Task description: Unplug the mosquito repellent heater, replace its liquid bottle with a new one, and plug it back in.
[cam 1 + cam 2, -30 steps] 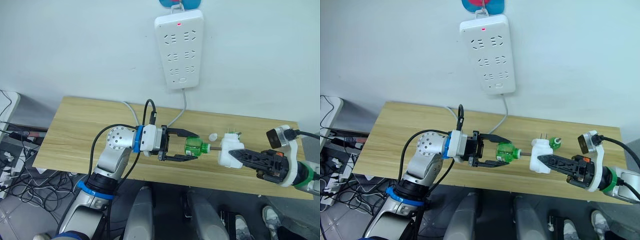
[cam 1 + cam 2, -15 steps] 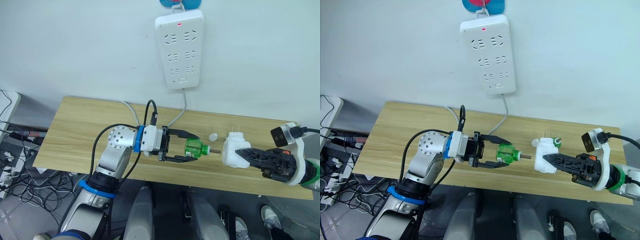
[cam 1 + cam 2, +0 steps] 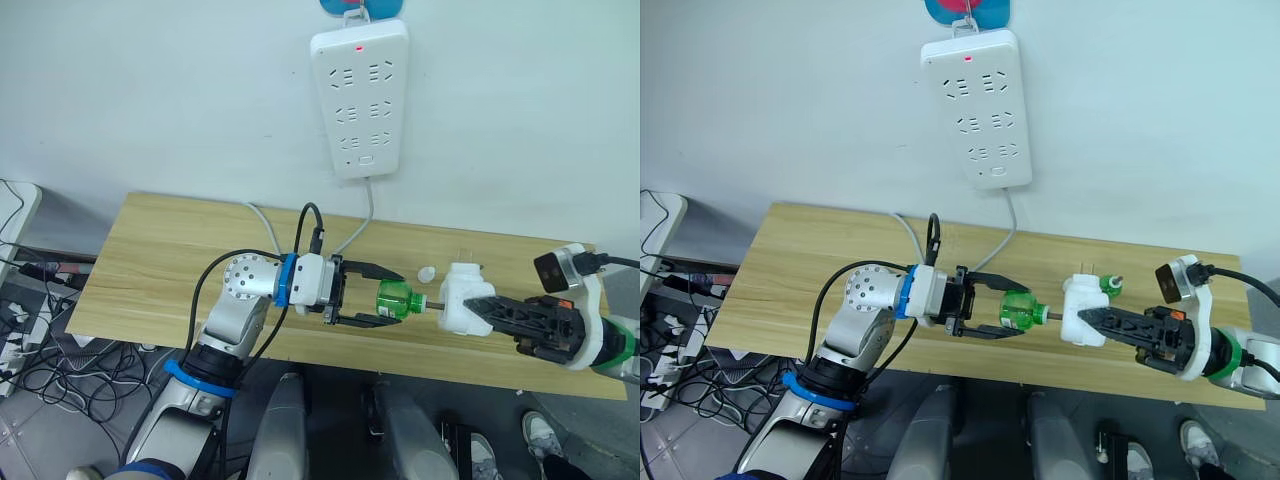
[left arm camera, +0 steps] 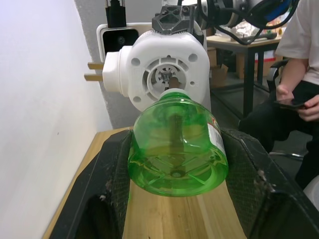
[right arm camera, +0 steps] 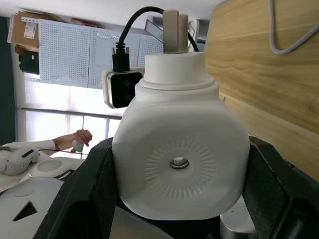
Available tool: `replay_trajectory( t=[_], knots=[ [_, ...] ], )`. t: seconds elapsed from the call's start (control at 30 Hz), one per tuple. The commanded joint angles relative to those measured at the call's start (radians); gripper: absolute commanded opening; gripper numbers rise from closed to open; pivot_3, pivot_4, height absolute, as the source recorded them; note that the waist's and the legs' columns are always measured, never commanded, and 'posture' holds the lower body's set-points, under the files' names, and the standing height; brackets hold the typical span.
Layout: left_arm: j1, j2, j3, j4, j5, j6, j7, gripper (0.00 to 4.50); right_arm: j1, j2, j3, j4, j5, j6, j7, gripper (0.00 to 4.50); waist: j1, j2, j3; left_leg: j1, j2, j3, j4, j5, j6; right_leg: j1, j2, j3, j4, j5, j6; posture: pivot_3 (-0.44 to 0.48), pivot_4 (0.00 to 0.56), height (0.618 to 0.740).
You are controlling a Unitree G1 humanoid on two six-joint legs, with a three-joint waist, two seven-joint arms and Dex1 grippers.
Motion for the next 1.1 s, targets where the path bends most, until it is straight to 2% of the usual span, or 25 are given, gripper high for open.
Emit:
replay_trajectory(
  t=[0.03, 0.4, 0.6, 1.1],
  knots=[
    [-0.011, -0.013, -0.015, -0.005, 0.006, -0.020, 0.009, 2.32, -0.012, 0.015, -0.012, -0.029, 0.027, -0.010, -0.013, 2.97, 0.000, 0.000, 0.000, 0.000, 0.000, 0.000, 0.000, 0.000, 0.000, 0.000, 0.000, 0.000, 0.000, 0.000, 0.000, 0.040, 0.400, 0.740],
    [-0.027, -0.023, -0.026, 0.009, 0.027, -0.016, 0.023, 2.32, -0.024, 0.066, 0.002, -0.062, 0.027, -0.042, -0.088, 2.97, 0.000, 0.000, 0.000, 0.000, 0.000, 0.000, 0.000, 0.000, 0.000, 0.000, 0.000, 0.000, 0.000, 0.000, 0.000, 0.043, 0.402, 0.740],
    [-0.047, -0.025, -0.018, 0.034, 0.026, -0.026, 0.007, 2.32, -0.010, 0.058, 0.004, -0.089, 0.027, -0.057, -0.125, 2.97, 0.000, 0.000, 0.000, 0.000, 0.000, 0.000, 0.000, 0.000, 0.000, 0.000, 0.000, 0.000, 0.000, 0.000, 0.000, 0.044, 0.405, 0.740],
    [-0.086, -0.039, -0.010, 0.074, 0.024, -0.051, 0.003, 2.32, -0.022, 0.051, 0.014, -0.087, 0.027, -0.057, -0.129, 2.97, 0.000, 0.000, 0.000, 0.000, 0.000, 0.000, 0.000, 0.000, 0.000, 0.000, 0.000, 0.000, 0.000, 0.000, 0.000, 0.045, 0.404, 0.740]
  ],
)
